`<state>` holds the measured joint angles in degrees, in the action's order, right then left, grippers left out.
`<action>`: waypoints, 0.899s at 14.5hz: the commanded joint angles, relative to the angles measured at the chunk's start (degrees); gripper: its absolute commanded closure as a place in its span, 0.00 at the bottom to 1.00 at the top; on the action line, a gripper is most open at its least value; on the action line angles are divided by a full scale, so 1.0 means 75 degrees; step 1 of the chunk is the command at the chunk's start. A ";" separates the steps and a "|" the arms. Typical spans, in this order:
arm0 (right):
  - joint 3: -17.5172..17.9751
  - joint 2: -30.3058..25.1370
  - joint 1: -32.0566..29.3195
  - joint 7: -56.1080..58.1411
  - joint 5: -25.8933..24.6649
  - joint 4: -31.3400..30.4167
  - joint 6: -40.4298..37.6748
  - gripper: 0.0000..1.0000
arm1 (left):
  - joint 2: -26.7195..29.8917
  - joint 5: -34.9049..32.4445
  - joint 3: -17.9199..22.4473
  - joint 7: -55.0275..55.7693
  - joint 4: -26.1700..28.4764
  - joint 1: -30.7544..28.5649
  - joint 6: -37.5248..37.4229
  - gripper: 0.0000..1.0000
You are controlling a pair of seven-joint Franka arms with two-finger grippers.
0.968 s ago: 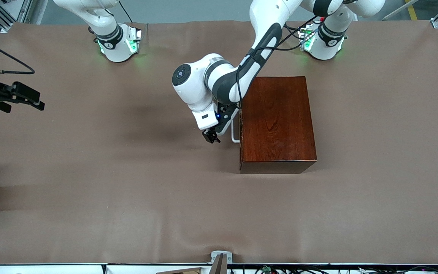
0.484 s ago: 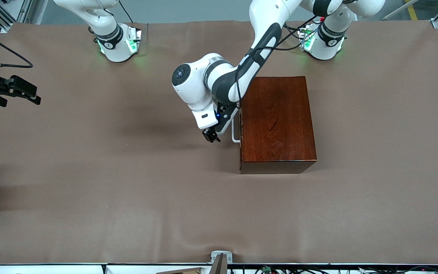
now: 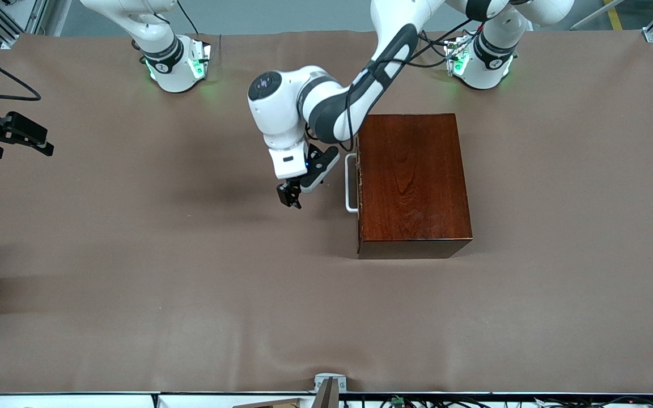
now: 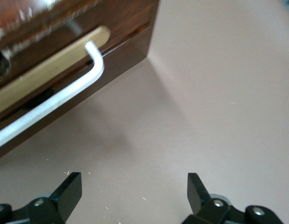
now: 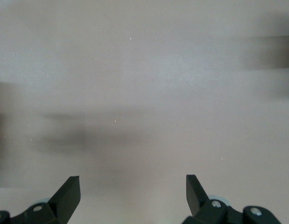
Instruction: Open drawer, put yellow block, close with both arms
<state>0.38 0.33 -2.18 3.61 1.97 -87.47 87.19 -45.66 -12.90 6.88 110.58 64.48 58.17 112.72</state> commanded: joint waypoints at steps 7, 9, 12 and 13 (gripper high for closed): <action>0.0114 -0.0114 -0.0096 0.0035 0.0054 0.0003 -0.0059 0.00 | 0.2547 0.0442 -0.0026 -0.3477 0.0589 -0.1308 -0.1024 0.00; 0.0114 -0.0114 -0.0107 0.0035 0.0054 0.0003 -0.0059 0.00 | 0.2946 0.0641 -0.0026 -0.4578 0.0706 -0.1637 -0.1434 0.00; 0.0114 -0.0114 -0.0084 0.0035 0.0054 0.0003 -0.0070 0.00 | 0.3321 0.0654 -0.0015 -0.6231 0.0719 -0.2210 -0.2078 0.00; 0.0114 -0.0114 -0.0084 0.0035 0.0054 0.0003 -0.0070 0.00 | 0.3427 0.0654 -0.0014 -0.6642 0.0719 -0.2433 -0.2266 0.00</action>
<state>0.65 0.31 -2.18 3.61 1.98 -87.43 87.16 -22.99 -8.80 7.35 66.89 67.61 42.54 97.89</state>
